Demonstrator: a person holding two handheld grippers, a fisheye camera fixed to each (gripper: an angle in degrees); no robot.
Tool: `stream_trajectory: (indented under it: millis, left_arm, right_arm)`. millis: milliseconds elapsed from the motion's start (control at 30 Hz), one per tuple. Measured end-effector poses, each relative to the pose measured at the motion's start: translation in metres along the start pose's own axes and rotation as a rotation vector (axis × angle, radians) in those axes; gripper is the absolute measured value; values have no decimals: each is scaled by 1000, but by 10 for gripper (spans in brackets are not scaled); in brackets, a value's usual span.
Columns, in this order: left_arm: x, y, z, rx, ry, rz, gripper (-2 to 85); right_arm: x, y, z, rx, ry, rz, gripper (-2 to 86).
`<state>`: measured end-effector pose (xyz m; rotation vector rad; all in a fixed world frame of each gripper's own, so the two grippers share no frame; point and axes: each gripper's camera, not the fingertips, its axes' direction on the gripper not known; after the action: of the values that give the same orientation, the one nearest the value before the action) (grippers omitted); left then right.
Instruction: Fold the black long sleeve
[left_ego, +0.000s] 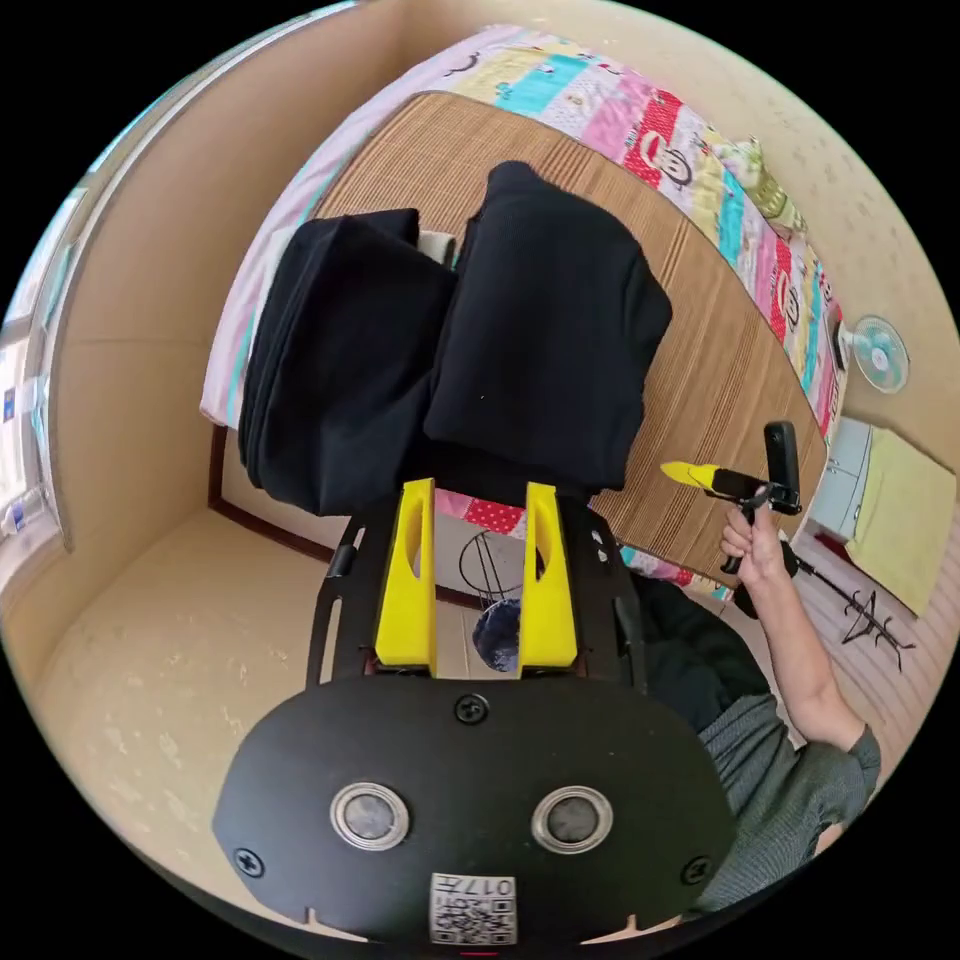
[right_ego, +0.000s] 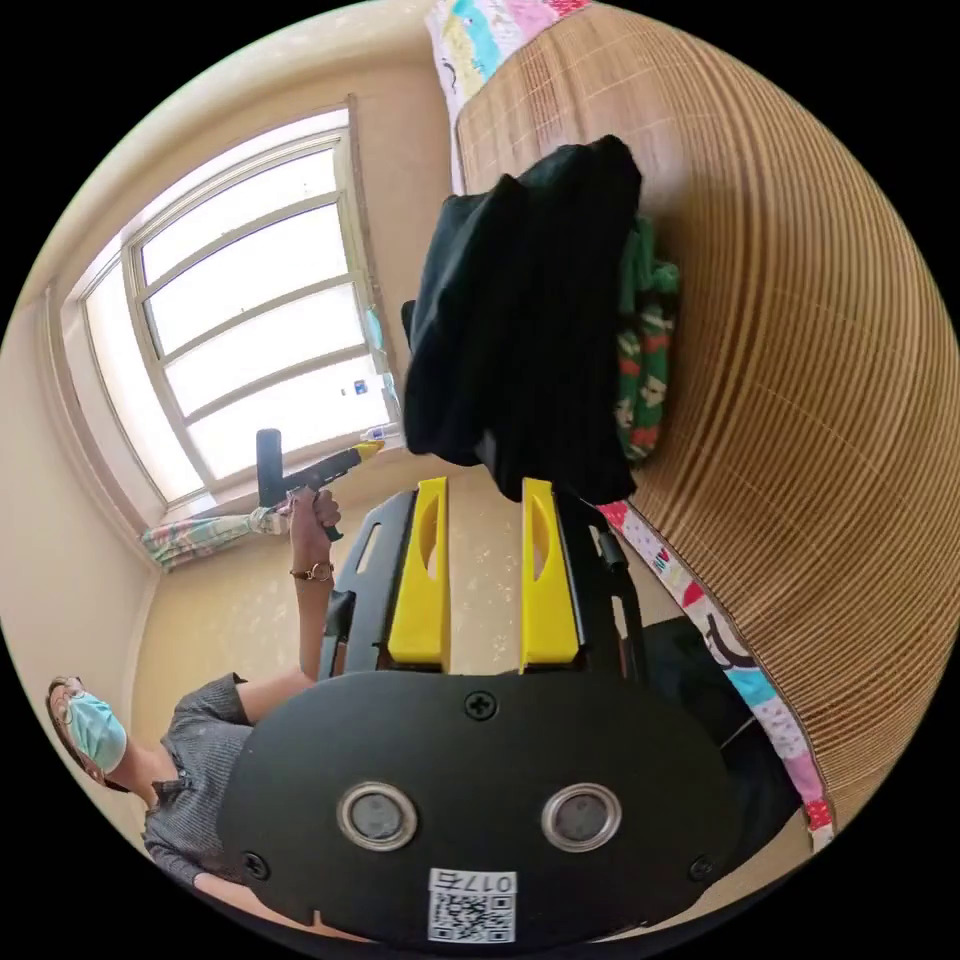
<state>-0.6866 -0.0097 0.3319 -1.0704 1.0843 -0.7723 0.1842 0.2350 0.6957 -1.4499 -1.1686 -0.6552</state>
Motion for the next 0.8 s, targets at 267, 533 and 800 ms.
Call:
stream_trajectory:
  millis: [267,533,800]
  left_arm:
    - [65,102,107,362,281,131,16]
    - [287,131,171,358,453,691,-9]
    - [466,223,229,341,478,1060,-10]
  right_arm:
    - [136,241,-181,247,63,547,13]
    - [115,558,-295,938,-148,854,4]
    - [97,756,-268,1731,-684,678,5]
